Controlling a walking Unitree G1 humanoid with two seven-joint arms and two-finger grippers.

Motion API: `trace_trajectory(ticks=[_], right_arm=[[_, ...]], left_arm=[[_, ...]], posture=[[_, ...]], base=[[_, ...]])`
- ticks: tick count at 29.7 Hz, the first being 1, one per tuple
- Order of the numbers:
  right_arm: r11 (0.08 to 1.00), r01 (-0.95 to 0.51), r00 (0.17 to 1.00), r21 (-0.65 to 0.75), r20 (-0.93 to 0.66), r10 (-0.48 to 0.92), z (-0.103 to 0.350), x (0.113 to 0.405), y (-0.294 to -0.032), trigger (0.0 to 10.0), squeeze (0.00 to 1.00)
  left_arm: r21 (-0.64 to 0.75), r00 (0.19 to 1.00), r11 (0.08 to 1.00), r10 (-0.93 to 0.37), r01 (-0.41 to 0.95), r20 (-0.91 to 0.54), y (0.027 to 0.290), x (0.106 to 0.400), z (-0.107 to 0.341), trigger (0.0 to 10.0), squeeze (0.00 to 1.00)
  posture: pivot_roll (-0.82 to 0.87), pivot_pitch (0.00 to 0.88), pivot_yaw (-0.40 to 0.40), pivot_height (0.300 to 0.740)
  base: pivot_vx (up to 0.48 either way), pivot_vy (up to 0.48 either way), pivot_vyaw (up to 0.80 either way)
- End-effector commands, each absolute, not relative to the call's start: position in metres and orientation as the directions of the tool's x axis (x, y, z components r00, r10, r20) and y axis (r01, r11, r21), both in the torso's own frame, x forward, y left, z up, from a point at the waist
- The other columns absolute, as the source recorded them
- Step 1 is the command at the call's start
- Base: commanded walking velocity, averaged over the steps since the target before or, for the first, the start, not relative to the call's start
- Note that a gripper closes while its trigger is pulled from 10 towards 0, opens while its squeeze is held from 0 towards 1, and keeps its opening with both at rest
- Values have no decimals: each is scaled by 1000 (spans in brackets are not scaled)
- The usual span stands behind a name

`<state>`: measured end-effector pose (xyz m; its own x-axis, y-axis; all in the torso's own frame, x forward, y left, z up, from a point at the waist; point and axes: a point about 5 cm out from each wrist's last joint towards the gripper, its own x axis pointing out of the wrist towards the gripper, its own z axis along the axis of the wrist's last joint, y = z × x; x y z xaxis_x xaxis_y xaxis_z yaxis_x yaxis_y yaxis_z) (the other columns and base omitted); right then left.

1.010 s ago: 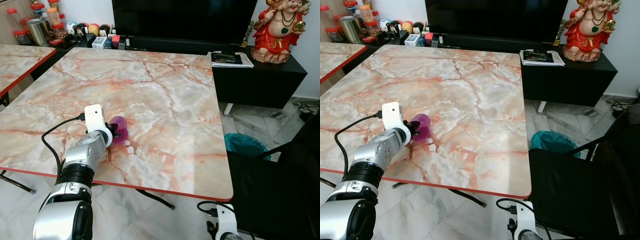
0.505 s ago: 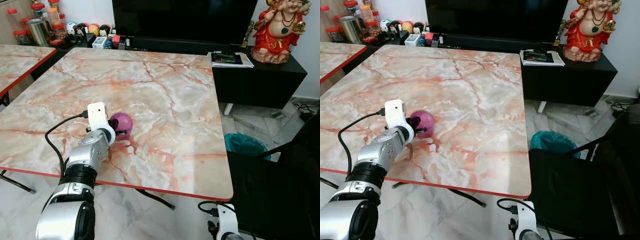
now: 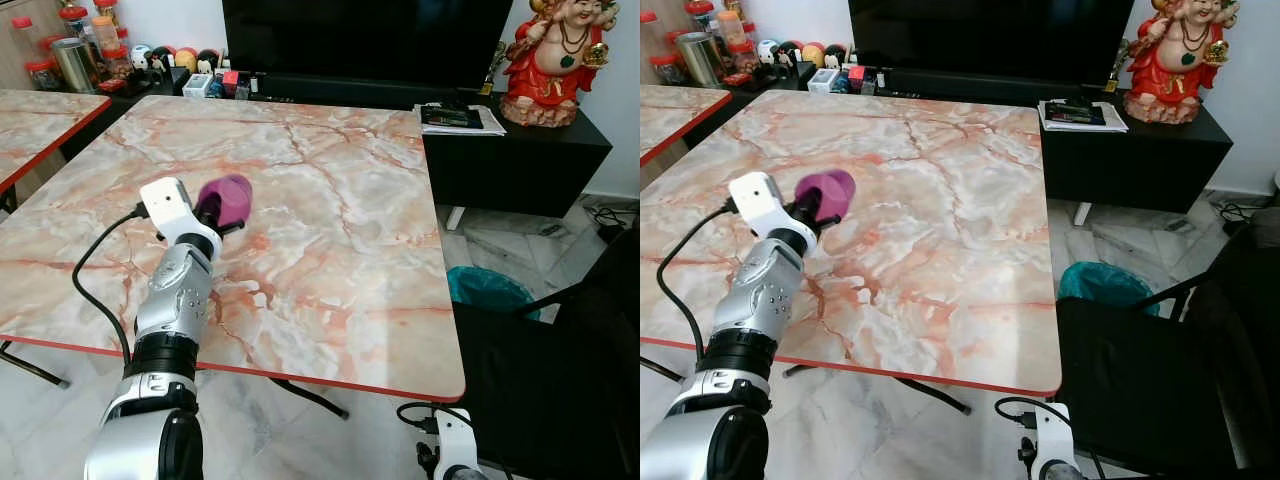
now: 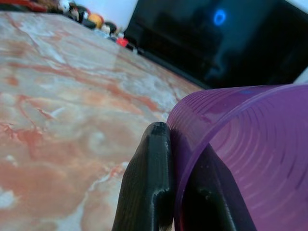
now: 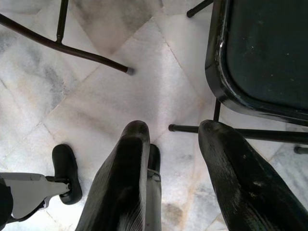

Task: Setting the table

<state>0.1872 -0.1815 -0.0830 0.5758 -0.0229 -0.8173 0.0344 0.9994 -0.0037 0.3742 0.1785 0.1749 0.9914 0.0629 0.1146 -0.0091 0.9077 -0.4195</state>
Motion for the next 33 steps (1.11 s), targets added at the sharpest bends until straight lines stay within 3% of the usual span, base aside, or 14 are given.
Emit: trace_trajectory(ticks=[1,13,33], right_arm=[[999,46,586,-5,-810,-31,-82,188,-183,10000,0],[997,77,593,-28,-802,-69,-81,189,-186,10000,0],[987,131,575,-88,-805,-148,-82,185,-197,10000,0]], left_arm=[[-421,986,907,87,-20,140,179,370,174,10000,0],[-459,982,889,88,-2,168,171,366,169,10000,0],[-450,983,893,92,-13,156,174,367,167,10000,0]], posture=[[-66,0,-31,740],[-71,0,-30,740],[-72,0,-27,740]], base=[[0,0,0],[0,24,0],[0,480,0]])
